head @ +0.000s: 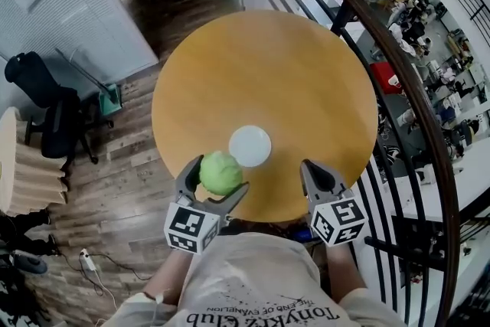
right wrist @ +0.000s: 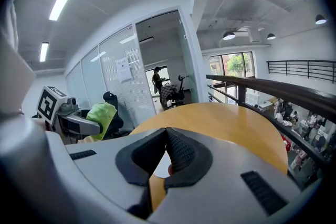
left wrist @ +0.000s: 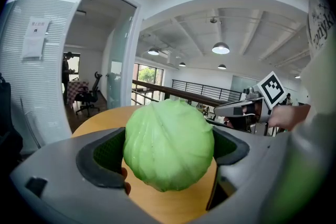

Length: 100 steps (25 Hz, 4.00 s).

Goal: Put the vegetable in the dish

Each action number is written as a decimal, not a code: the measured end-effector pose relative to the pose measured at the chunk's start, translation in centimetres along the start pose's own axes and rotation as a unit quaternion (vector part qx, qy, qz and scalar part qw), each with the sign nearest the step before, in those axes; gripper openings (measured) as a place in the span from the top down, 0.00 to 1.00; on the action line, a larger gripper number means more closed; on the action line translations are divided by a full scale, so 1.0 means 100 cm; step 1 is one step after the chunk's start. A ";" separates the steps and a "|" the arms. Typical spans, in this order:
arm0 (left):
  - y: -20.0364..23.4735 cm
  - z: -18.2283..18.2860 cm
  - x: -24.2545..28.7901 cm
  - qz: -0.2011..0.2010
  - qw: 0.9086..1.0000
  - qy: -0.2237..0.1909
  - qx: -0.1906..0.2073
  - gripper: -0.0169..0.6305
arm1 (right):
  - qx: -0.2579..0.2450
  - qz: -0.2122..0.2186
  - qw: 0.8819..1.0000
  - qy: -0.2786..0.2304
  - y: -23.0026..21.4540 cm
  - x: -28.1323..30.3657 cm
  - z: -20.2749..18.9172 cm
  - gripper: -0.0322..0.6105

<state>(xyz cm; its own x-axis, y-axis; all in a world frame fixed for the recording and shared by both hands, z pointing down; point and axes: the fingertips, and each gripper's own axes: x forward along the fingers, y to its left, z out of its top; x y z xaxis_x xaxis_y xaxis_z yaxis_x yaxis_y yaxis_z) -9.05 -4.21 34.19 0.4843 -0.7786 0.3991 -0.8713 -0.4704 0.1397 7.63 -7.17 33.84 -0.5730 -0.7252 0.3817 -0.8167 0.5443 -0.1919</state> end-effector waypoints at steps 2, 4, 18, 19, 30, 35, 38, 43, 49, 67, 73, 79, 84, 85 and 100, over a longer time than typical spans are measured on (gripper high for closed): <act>0.003 -0.002 0.004 -0.003 1.000 0.002 0.002 0.22 | 0.000 -0.001 1.000 0.001 -0.001 0.003 -0.003 0.92; 0.003 -0.004 0.006 -0.006 1.000 0.004 0.004 0.22 | 0.002 -0.001 1.000 0.003 -0.001 0.005 -0.004 0.92; 0.012 -0.021 0.039 -0.027 0.999 0.030 0.015 0.22 | 0.010 0.010 1.000 0.020 -0.002 0.036 -0.017 0.92; 0.013 -0.025 0.041 -0.028 0.999 0.035 0.014 0.22 | 0.012 0.011 1.000 0.023 -0.002 0.039 -0.019 0.92; 0.019 -0.055 0.086 -0.034 0.997 0.067 0.025 0.22 | 0.032 0.010 0.998 0.046 -0.015 0.066 -0.046 0.92; 0.023 -0.069 0.098 -0.044 0.995 0.086 0.027 0.22 | 0.042 0.005 0.998 0.051 -0.018 0.074 -0.053 0.92; 0.022 -0.077 0.103 -0.049 0.994 0.096 0.031 0.22 | 0.046 0.002 0.998 0.053 -0.020 0.075 -0.058 0.92; 0.026 -0.086 0.114 -0.051 0.992 0.108 0.032 0.22 | 0.052 0.001 0.997 0.057 -0.024 0.081 -0.064 0.91; 0.035 -0.098 0.126 -0.050 0.991 0.120 0.037 0.22 | 0.063 -0.002 0.996 0.060 -0.026 0.088 -0.073 0.92; 0.039 -0.124 0.168 -0.050 0.984 0.157 0.070 0.22 | 0.080 -0.002 0.994 0.075 -0.037 0.094 -0.100 0.91; 0.041 -0.134 0.183 -0.053 0.981 0.171 0.074 0.22 | 0.086 -0.001 0.993 0.081 -0.041 0.098 -0.108 0.92; 0.051 -0.150 0.196 -0.055 0.976 0.192 0.082 0.22 | 0.092 0.002 0.992 0.084 -0.040 0.111 -0.110 0.92; 0.051 -0.162 0.205 -0.056 0.973 0.212 0.079 0.22 | 0.094 0.008 0.991 0.090 -0.038 0.113 -0.113 0.92; 0.051 -0.164 0.207 -0.057 0.972 0.215 0.080 0.22 | 0.095 0.008 0.991 0.091 -0.038 0.113 -0.115 0.92; 0.048 -0.193 0.228 -0.068 0.956 0.267 0.103 0.22 | 0.110 0.006 0.989 0.099 -0.048 0.111 -0.127 0.92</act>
<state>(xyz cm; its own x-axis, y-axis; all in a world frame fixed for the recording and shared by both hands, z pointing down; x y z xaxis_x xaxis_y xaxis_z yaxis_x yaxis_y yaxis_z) -3.74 -16.17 61.42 0.4344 -0.4079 0.8031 -0.7428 -0.6665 0.0633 6.01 -12.50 50.44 -0.5753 -0.6106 0.5442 -0.8179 0.4305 -0.3817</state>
